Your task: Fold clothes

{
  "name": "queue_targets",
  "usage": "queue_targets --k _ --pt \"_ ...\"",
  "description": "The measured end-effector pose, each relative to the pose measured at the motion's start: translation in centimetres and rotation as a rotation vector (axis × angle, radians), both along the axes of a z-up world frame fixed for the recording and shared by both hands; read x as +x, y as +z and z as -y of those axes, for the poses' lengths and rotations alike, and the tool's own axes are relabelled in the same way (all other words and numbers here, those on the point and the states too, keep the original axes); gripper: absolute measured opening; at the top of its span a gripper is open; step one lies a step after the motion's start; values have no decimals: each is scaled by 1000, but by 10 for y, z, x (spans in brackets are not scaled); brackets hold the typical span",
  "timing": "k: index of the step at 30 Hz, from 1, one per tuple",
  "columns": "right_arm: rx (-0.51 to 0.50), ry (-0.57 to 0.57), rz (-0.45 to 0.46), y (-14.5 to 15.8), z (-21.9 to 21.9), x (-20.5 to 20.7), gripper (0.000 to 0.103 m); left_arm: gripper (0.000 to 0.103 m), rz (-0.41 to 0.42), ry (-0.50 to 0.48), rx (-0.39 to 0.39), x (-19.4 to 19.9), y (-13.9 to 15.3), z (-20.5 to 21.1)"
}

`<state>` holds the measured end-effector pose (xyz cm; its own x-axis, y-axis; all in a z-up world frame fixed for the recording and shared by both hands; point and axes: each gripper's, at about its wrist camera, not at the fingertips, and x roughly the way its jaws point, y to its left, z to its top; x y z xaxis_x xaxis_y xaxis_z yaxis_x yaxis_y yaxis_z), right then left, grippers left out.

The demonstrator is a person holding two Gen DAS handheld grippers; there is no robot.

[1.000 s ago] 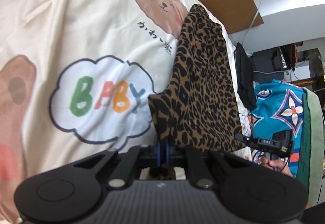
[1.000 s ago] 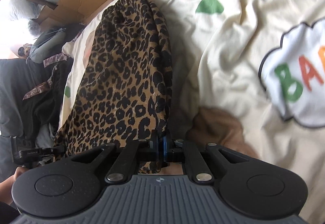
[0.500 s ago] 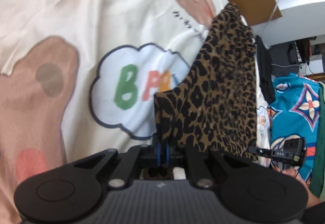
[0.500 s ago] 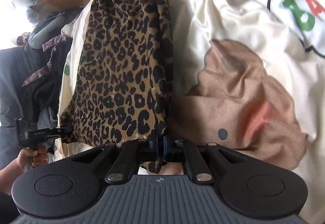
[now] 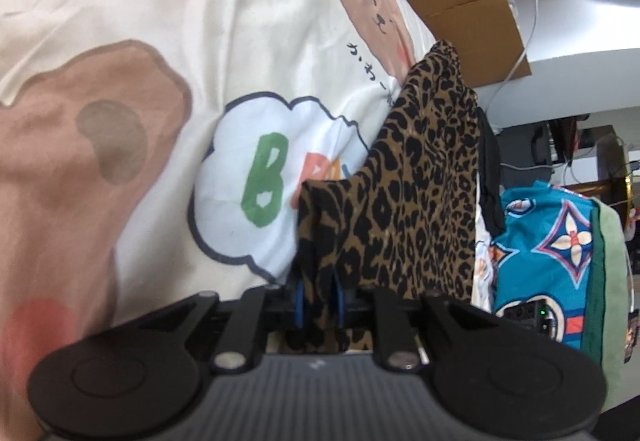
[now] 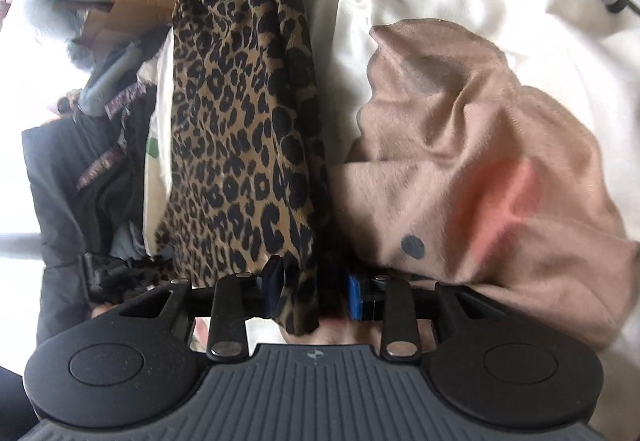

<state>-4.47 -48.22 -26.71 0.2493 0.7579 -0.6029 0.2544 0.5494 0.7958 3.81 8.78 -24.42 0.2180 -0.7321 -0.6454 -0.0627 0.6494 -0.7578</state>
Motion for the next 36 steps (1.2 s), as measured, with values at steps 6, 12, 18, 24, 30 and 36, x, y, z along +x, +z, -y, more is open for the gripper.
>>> queue_targets --k 6,12,18,24,30,36 --pt "90 -39 11 -6 -5 1 27 22 6 -3 -50 0 -3 -3" --pt "137 -24 31 -3 -13 0 20 22 14 -17 -66 -1 -6 -3" --pt "112 -51 15 -11 -8 4 19 18 25 -31 -62 1 -7 0" --pt "101 -10 74 3 -6 -3 4 7 28 -43 -81 -7 1 0" --pt "102 30 112 20 -2 -8 4 7 22 -57 -115 -24 20 2" --pt "144 57 113 36 4 -23 4 7 6 -57 -155 -37 42 -1"
